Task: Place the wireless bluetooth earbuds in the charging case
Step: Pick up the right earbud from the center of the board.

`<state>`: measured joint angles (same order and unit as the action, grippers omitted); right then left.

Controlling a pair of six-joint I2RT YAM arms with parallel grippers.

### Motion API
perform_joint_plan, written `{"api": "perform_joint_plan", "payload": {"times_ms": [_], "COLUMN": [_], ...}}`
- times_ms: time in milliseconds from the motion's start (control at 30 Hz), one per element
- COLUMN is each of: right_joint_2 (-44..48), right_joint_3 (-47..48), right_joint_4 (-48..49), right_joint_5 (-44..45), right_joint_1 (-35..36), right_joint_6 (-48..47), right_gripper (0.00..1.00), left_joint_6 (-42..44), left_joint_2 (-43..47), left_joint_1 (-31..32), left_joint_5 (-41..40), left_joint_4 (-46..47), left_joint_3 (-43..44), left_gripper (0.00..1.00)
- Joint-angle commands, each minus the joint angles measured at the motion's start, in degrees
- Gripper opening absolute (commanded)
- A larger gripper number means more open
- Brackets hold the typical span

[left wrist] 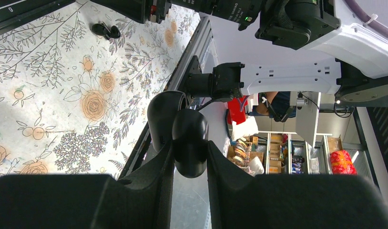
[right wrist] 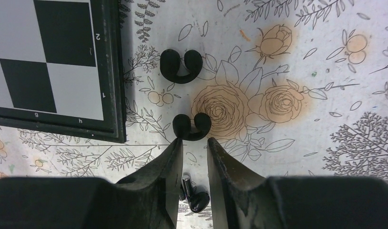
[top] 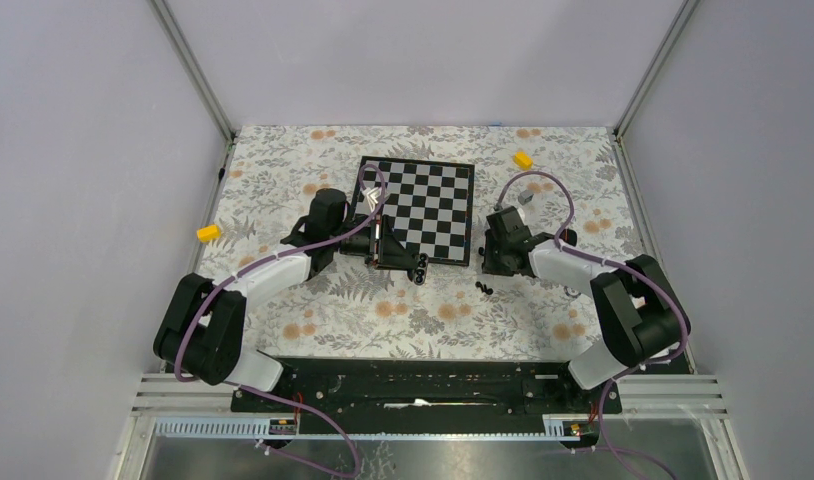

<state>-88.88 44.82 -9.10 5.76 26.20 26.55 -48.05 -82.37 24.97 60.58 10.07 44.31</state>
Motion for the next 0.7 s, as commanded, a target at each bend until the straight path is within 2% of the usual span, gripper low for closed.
{"api": "perform_joint_plan", "payload": {"times_ms": [0,667], "right_joint_2": [-1.6,-3.02], "right_joint_3": [0.98,3.33], "right_joint_4": [1.19,3.68], "right_joint_5": [3.42,6.75], "right_joint_1": [-0.17,-0.18], "right_joint_6": [1.46,0.77], "right_gripper": [0.32,0.35], "left_joint_6": [0.42,0.42], "left_joint_2": [0.43,0.53], "left_joint_1": [0.43,1.04], "left_joint_5": [-0.11,-0.49], "left_joint_4": [2.77,2.94], "left_joint_3": [1.59,1.57], "left_gripper": [0.08,0.08]}}
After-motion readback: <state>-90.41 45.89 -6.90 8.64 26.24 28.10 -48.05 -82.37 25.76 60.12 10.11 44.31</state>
